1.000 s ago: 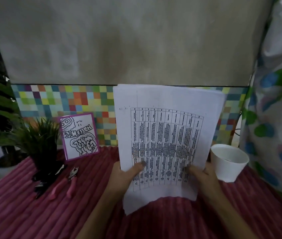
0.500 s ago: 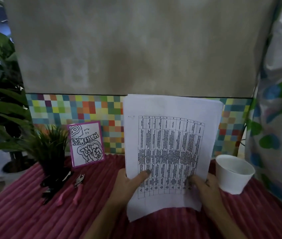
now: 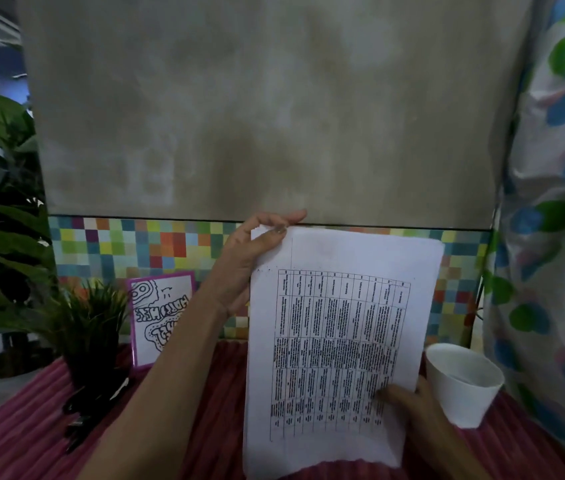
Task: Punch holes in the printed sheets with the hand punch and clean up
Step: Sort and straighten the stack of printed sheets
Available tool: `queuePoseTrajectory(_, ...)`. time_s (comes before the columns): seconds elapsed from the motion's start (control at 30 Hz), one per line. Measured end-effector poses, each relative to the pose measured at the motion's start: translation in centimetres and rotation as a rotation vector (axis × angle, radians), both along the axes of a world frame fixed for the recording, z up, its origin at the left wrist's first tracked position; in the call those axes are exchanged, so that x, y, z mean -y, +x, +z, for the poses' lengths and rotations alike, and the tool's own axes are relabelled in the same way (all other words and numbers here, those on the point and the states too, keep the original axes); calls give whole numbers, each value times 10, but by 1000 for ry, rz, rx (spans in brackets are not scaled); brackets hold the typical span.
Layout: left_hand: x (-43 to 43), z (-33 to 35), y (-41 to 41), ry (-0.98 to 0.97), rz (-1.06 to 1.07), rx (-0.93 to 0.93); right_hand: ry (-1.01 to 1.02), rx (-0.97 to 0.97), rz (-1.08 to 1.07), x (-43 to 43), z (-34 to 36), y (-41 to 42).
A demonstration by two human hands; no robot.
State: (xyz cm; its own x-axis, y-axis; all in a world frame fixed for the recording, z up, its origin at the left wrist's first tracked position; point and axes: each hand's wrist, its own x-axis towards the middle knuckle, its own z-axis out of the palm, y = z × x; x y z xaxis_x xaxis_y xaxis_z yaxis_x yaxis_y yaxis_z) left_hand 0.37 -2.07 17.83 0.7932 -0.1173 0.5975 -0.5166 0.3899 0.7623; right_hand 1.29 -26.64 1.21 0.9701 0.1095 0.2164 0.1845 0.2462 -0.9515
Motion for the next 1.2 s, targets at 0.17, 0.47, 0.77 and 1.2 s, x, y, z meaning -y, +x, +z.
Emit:
queuePoseTrajectory(0.17, 7, -6, 0, -23, 378, 8, -29, 70, 10, -1, 5, 2)
queuePoseTrajectory(0.47, 11, -20, -2, 178, 798, 226, 71, 175, -143, -6, 29, 6)
queuePoseTrajectory(0.77, 13, -15, -3, 191, 828, 335, -218, 844, -341, 2, 104, -18)
queuePoseTrajectory(1.2, 12, -61, -12, 373, 491, -149, -398, 781, -192, 20, 157, -7)
